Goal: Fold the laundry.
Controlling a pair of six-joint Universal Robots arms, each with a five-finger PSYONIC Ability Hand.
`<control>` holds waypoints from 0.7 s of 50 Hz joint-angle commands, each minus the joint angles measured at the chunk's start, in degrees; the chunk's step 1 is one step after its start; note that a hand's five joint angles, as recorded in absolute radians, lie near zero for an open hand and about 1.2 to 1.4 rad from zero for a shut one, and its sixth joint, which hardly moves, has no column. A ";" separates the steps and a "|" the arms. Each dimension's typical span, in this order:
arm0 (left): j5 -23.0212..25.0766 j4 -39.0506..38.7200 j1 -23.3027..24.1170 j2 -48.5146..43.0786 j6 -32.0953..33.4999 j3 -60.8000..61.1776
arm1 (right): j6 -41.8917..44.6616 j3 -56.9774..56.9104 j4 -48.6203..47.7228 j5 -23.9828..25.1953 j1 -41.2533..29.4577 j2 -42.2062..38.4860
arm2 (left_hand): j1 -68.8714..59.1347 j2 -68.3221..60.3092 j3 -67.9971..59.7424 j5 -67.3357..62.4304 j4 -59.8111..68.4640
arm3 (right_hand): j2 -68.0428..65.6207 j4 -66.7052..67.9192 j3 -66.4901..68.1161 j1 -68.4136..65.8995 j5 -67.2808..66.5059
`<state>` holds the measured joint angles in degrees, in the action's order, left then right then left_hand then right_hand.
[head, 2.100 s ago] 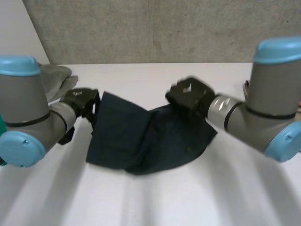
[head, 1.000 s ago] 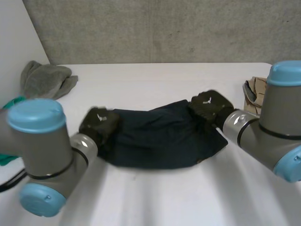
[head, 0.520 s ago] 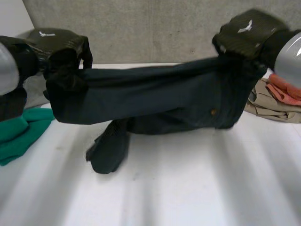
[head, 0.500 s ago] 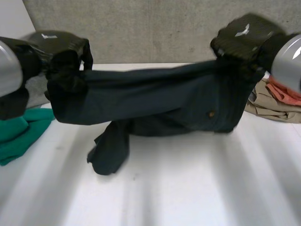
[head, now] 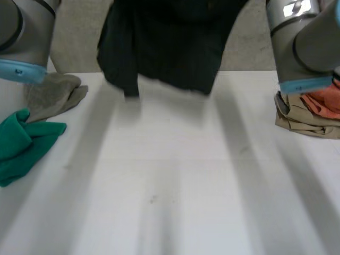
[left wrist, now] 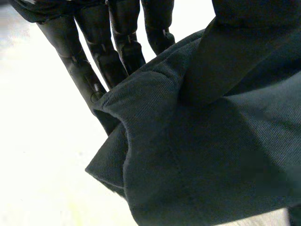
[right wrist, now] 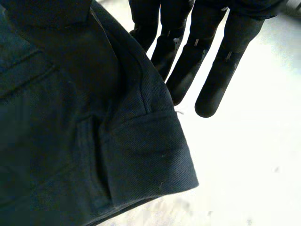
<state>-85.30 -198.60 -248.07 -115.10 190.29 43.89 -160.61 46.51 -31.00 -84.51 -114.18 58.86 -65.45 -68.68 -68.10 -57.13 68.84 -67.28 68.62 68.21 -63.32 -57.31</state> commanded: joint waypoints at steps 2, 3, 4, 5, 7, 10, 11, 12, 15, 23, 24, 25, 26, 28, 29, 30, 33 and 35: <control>0.22 6.64 -1.72 1.28 -4.40 8.39 | -0.05 4.72 4.44 4.61 1.16 0.47 | -14.55 -11.32 -11.90 -12.87 11.16 | -12.72 11.38 11.79 -16.68 -12.69; 0.31 7.60 -1.72 1.54 -4.31 11.80 | 0.03 6.47 7.07 5.48 1.50 0.12 | -14.55 -11.32 -11.90 -12.87 11.16 | -12.72 11.38 11.79 -16.68 -12.69; 0.40 7.96 -1.63 1.54 -4.22 13.66 | 0.04 7.35 8.40 6.10 1.59 -0.15 | -14.55 -11.32 -11.90 -12.87 11.16 | -12.72 11.38 11.79 -16.68 -12.69; 0.57 8.23 -1.63 1.54 -4.13 15.59 | 0.21 8.58 9.63 6.63 1.60 -0.32 | -14.55 -11.32 -11.90 -12.87 11.16 | -12.72 11.38 11.79 -16.68 -12.69; 1.19 8.58 -1.19 1.55 -3.70 21.63 | 1.00 12.61 12.96 8.21 1.77 -0.85 | -14.55 -11.32 -11.90 -12.87 11.16 | -12.72 11.38 11.79 -16.68 -12.69; 2.06 8.76 -0.40 1.19 -2.47 27.81 | 2.40 17.45 15.87 9.88 1.77 -1.47 | -14.55 -11.32 -11.90 -12.87 11.16 | -12.72 11.38 11.79 -16.68 -12.69; 2.42 8.93 0.12 0.93 -1.16 31.66 | 3.80 20.51 17.36 10.58 1.60 -2.08 | -14.55 -11.32 -11.90 -12.87 11.16 | -12.72 11.38 11.79 -16.68 -12.69; 2.59 9.11 0.39 0.93 -0.36 33.61 | 4.60 22.02 18.16 10.77 1.51 -2.52 | -14.55 -11.32 -11.90 -12.87 11.16 | -12.72 11.38 11.79 -16.68 -12.69; 2.86 10.24 1.44 0.75 3.32 40.10 | 8.54 27.03 21.49 11.12 1.33 -4.01 | -6.58 -3.35 -3.92 -4.90 3.18 | -12.72 11.38 11.79 -16.68 -12.69; 1.98 16.31 2.68 4.09 10.01 46.37 | 12.26 33.19 26.87 11.03 2.38 -3.67 | 26.76 29.99 29.41 28.44 -30.15 | -12.72 11.38 11.79 -16.68 -12.69; 1.81 17.01 2.76 4.88 10.19 46.55 | 11.82 33.72 26.87 11.12 2.39 -3.32 | 30.31 33.53 32.96 31.98 -33.70 | -12.72 11.38 11.79 -16.68 -12.69; 1.63 17.71 2.85 5.41 10.28 46.64 | 11.46 34.34 26.78 11.21 2.47 -2.79 | 32.34 35.57 35.00 34.02 -35.73 | -12.72 11.38 11.79 -16.68 -12.69; 1.28 18.85 3.03 6.19 10.19 46.81 | 10.59 35.56 26.52 11.21 2.74 -1.83 | 32.69 35.92 35.35 34.37 -36.09 | -12.72 11.38 11.79 -16.68 -12.69; 1.10 19.91 3.03 6.64 10.19 46.90 | 9.88 36.54 26.08 11.38 2.83 -1.03 | 33.03 36.26 35.69 34.71 -36.42 | -12.72 11.38 11.79 -16.68 -12.69; 0.84 20.79 2.94 6.73 10.19 47.08 | 9.44 37.59 25.55 11.47 2.91 -0.33 | 33.87 37.09 36.52 35.54 -37.26 | -12.72 11.38 11.79 -16.68 -12.69; 0.75 21.06 2.94 6.73 10.19 47.16 | 9.27 38.03 25.29 11.47 3.00 0.02 | 33.87 37.10 36.53 35.55 -37.27 | -12.72 11.38 11.79 -16.68 -12.69; -0.13 22.29 2.94 6.73 10.11 48.04 | 8.74 39.70 24.58 11.56 3.09 0.99 | 34.38 37.61 37.03 36.06 -37.77 | -12.72 11.38 11.79 -16.68 -12.69; -0.57 22.47 3.03 6.82 9.93 48.74 | 8.56 40.23 24.15 11.56 3.09 1.25 | 34.71 37.94 37.37 36.39 -38.11 | -12.72 11.38 11.79 -16.68 -12.69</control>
<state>-84.61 -177.76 -245.06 -108.52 200.74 91.49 -150.85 84.52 -5.33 -73.07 -111.23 58.52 -29.80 -29.23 -29.59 -18.58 28.91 -67.28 68.62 68.21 -63.32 -57.67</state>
